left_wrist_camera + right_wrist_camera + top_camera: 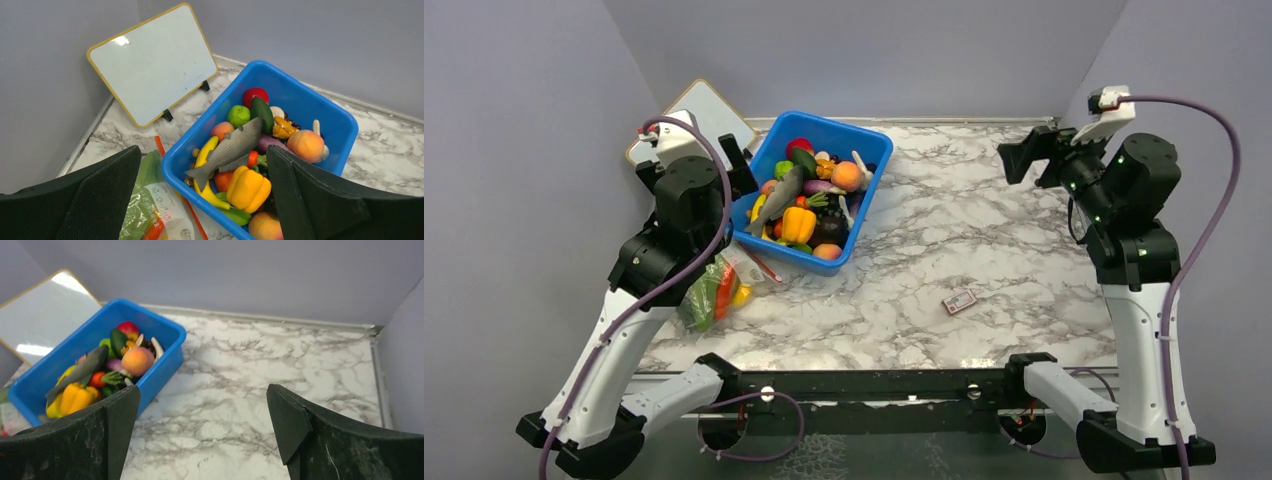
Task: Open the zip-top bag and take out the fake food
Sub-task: Move the distractor to the center of the board.
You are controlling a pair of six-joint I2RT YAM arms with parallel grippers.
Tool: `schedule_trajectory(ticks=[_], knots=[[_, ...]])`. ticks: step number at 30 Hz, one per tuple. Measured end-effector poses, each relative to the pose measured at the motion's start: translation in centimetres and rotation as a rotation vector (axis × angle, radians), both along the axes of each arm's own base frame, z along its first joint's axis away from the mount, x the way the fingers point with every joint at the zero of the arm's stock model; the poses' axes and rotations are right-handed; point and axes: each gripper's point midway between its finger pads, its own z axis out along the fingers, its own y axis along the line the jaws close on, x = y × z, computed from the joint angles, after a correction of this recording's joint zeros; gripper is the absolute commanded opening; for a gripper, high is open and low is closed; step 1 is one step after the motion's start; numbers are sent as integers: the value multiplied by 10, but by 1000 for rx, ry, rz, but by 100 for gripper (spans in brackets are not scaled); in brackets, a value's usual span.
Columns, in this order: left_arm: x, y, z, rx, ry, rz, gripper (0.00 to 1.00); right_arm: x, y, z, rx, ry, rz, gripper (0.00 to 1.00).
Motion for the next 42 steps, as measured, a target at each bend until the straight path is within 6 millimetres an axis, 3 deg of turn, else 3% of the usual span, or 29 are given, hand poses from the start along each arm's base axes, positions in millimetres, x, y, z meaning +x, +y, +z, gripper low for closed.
schedule_trajectory(ticks=[4, 11, 18, 22, 25, 29, 36, 42], knots=[[11, -2, -29, 11, 57, -16, 99, 0, 18, -48, 32, 107, 85, 100], [32, -21, -98, 12, 214, -138, 99, -8, 57, -162, 99, 407, 255, 100], [33, -40, -176, -5, 385, -289, 99, -44, 100, -277, 112, 792, 359, 100], [22, -45, -208, -18, 429, -355, 99, -71, 112, -323, 120, 968, 366, 100], [8, -43, -225, -24, 423, -380, 99, -86, 116, -341, 131, 1045, 360, 100], [-9, -39, -230, -37, 346, -404, 99, -100, 124, -360, 127, 1137, 364, 100], [-21, -36, -214, -39, 166, -426, 99, -128, 143, -387, 56, 1259, 400, 100], [-18, -34, -197, -24, 74, -424, 99, -129, 131, -403, 8, 1274, 297, 100]])
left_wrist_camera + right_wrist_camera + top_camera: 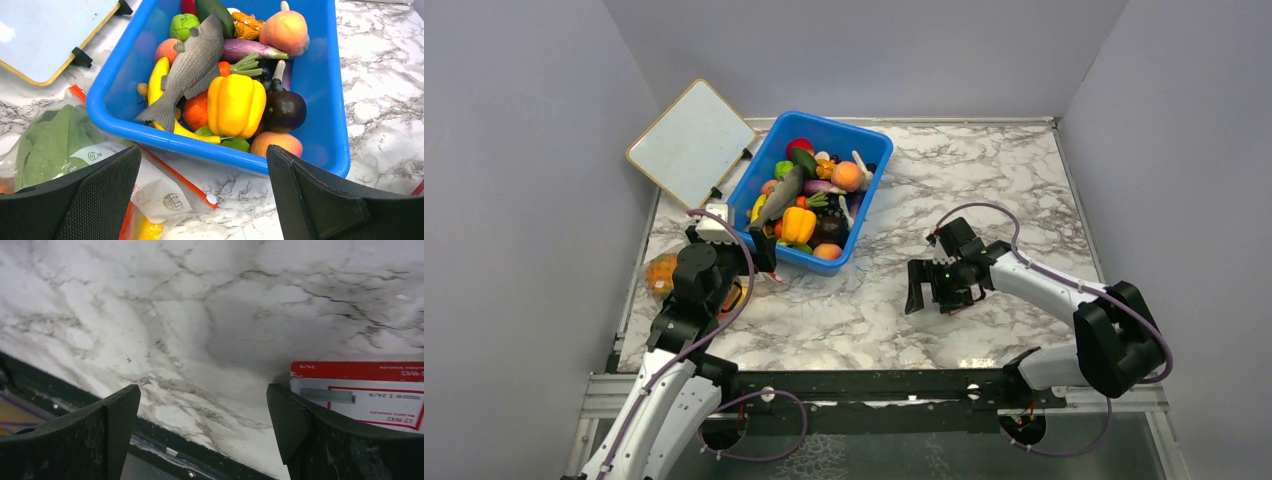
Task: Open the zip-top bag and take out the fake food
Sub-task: Move the distractor to the center of the board.
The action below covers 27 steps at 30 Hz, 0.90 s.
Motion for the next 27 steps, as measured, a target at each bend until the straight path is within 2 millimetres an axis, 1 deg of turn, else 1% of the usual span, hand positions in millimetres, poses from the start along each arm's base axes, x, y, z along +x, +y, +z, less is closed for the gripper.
schedule_trajectory(ticks=[3, 9, 12, 15, 17, 19, 21, 24, 25, 27], knots=[[2, 0, 2, 2, -10, 0, 99, 6, -11, -12, -81, 1, -57, 100], [3, 0, 2, 9, -14, -2, 99, 26, -22, -17, -188, -18, -184, 100], [3, 0, 2, 11, -15, -2, 99, 38, -33, -19, -209, -25, -269, 100], [3, 0, 2, 11, -15, -2, 99, 56, -56, -19, -216, -36, -394, 100], [3, 0, 2, 11, -15, -3, 99, 69, -76, -17, -206, -49, -497, 100], [3, 0, 2, 11, -15, -3, 99, 76, -95, -16, -203, -58, -583, 100], [3, 0, 2, 11, -15, -3, 99, 79, -122, -15, -208, -61, -690, 100], [3, 0, 2, 11, -15, -4, 99, 75, -157, -15, -253, -70, -815, 100], [3, 0, 2, 11, -13, -4, 99, 73, -163, -14, -261, -77, -828, 100], [4, -1, 2, 11, -14, -5, 99, 72, -164, -6, -253, -105, -806, 100]])
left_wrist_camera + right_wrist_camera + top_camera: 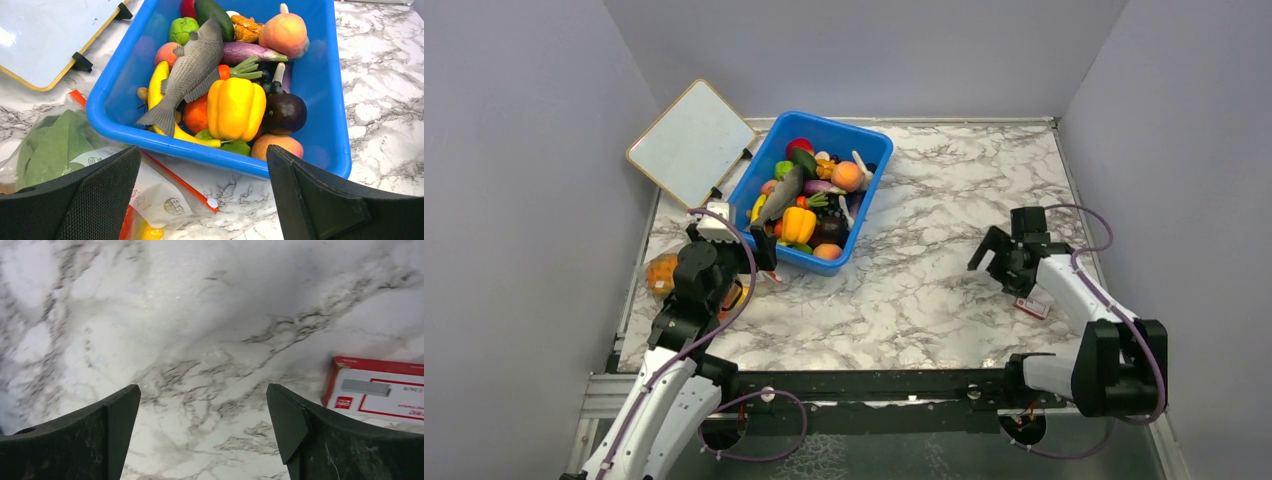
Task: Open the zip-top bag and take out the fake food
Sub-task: Move the distractor to the center of the board.
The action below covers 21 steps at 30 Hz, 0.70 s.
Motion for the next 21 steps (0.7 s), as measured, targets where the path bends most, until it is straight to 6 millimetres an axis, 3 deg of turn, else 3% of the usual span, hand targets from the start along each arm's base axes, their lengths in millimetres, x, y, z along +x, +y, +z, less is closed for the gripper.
schedule_trajectory(ticks=[5, 10, 16, 21], knots=[[2, -1, 1, -2, -6, -4, 99, 4, 20, 23, 86, -90, 109, 100], [3, -2, 0, 0, -3, -6, 99, -3, 23, 14, 105, -51, 112, 100], [5, -3, -7, 4, 25, -8, 99, -9, 1, -9, 8, 44, -3, 100], [13, -15, -27, -1, 129, -41, 99, -13, -26, -11, -85, 63, -130, 100]])
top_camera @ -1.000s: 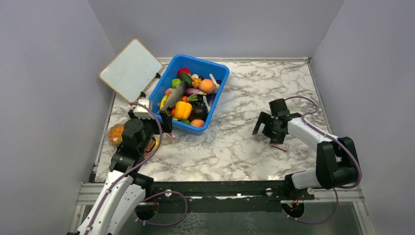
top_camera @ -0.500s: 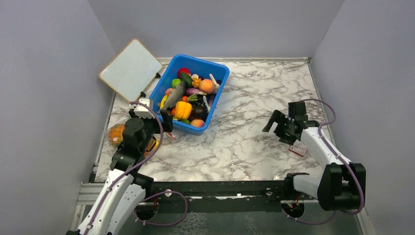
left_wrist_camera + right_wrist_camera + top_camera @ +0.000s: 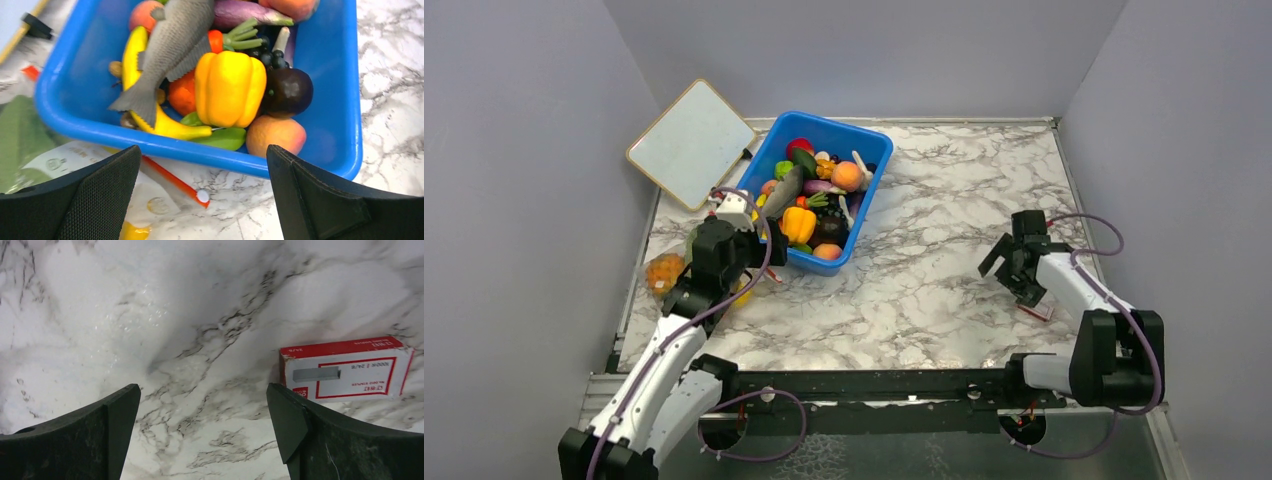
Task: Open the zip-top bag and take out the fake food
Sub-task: Move the distractor to the center of the board, then move the bin to the center of the board.
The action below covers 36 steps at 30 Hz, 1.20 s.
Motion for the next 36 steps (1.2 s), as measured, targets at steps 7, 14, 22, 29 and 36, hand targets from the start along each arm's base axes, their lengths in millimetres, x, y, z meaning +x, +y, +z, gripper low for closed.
schedule_trajectory(ticks=[7, 14, 22, 29, 36], knots=[[22, -40, 9, -91, 120, -128, 99, 10, -23, 52, -96, -220, -84, 100], [33, -117, 38, -139, 157, -369, 99, 28, 12, 120, 32, -536, 112, 100], [58, -207, 23, -62, 270, -512, 99, 18, 69, 125, 288, -560, 345, 100], [61, -228, -35, 38, 443, -493, 99, 10, 83, 128, 347, -561, 424, 100], [57, -227, -43, 65, 489, -487, 87, 5, 87, 126, 361, -551, 450, 100]])
